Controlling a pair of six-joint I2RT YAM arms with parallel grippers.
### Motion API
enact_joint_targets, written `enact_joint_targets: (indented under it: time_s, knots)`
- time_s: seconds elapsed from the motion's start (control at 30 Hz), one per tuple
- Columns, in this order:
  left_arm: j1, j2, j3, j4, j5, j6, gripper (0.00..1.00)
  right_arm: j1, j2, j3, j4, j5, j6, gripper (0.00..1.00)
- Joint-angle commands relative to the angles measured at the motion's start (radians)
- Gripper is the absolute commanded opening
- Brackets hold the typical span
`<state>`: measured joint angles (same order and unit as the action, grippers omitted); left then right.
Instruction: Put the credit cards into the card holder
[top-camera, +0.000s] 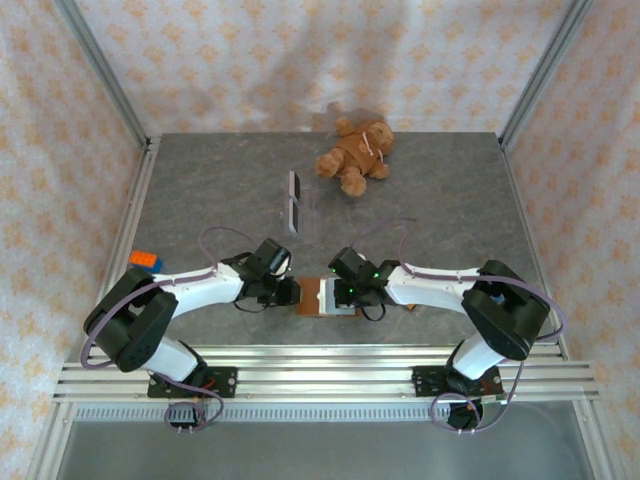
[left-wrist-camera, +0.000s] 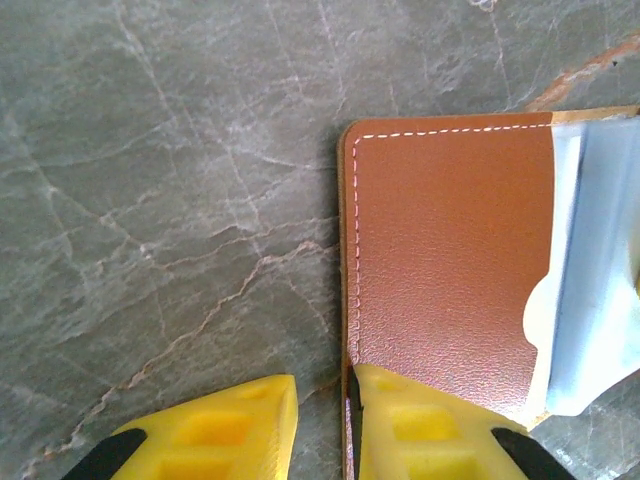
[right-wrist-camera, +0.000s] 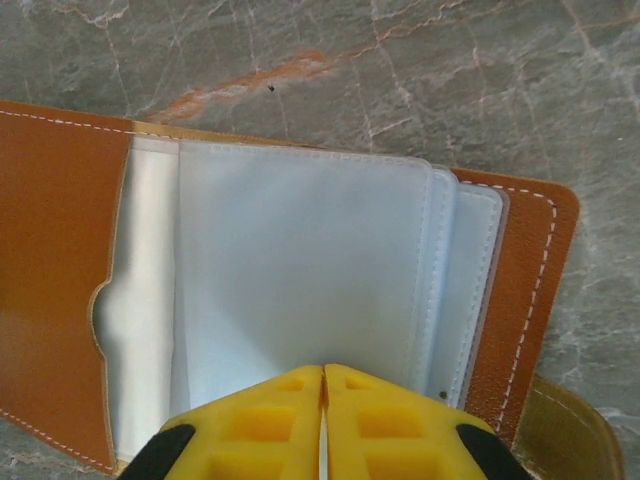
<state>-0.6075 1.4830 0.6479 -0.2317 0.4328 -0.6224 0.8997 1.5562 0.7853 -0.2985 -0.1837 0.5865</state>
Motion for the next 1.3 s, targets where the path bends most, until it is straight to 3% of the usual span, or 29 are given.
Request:
enact_joint_targets:
  time_s: [0.0, 0.57, 1.03, 1.27]
  knots:
    - [0.001, 0.02, 0.01, -0.023, -0.031, 0.015, 0.24, -0.002, -0.041, 0.013, -0.054, 0.027, -0.02, 0.11]
    - [0.012, -0.166, 0.049, -0.054, -0.024, -0.025, 0.33, -0.011, -0.151, 0.199, -0.209, 0.126, -0.146, 0.21]
    - [0.051, -0.183, 0.007, 0.013, 0.059, -0.05, 0.35, -0.065, 0.052, 0.456, -0.19, 0.094, -0.2, 0.39]
    - [0.063, -0.211, -0.041, 0.123, 0.135, -0.097, 0.42, -0.094, 0.167, 0.606, -0.231, 0.077, -0.2, 0.48]
